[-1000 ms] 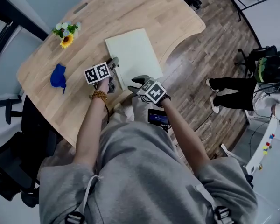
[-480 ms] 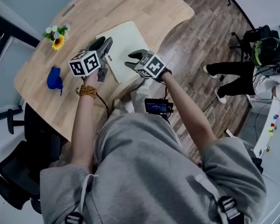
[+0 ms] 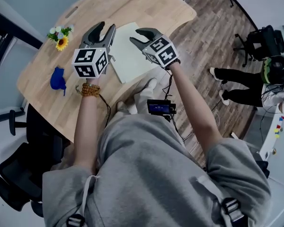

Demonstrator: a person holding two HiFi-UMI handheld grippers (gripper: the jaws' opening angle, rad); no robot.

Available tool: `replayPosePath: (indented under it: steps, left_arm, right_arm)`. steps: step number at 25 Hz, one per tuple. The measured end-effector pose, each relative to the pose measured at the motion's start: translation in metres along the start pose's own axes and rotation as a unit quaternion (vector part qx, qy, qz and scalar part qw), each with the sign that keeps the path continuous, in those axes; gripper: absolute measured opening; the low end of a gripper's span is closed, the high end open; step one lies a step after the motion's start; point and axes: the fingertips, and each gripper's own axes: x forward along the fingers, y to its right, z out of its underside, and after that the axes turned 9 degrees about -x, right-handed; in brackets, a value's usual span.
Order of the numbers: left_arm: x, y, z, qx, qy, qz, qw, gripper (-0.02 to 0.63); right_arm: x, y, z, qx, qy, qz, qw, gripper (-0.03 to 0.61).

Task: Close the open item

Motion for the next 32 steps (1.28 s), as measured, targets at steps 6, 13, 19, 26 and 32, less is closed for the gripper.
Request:
replayPosePath:
  steps: [6, 13, 19, 26, 32]
  left_arm:
    - [-0.018, 0.012, -0.038, 0.076, 0.069, -0.047, 0.9937, 0.156]
    - [-0.040, 0.032, -0.062, 0.109, 0.129, -0.062, 0.9837, 0.144]
    - [-0.059, 0.046, -0.069, 0.129, 0.166, -0.091, 0.9734, 0.131]
    - [-0.070, 0.042, -0.045, 0.122, 0.157, -0.107, 0.9740, 0.123]
    - [-0.080, 0.038, -0.026, 0.104, 0.143, -0.124, 0.9764, 0.109]
  right_arm:
    - [-0.044, 0.022, -0.077, -0.037, 0.113, 0.124, 0.985, 0.155]
    - [-0.094, 0.016, -0.134, -0.070, 0.197, 0.205, 0.956, 0.129]
    - [-0.124, 0.008, -0.148, -0.064, 0.224, 0.261, 0.937, 0.099]
    - [-0.132, -0.001, -0.131, -0.030, 0.231, 0.306, 0.923, 0.049]
    - [-0.129, -0.008, -0.114, -0.018, 0.224, 0.306, 0.925, 0.015]
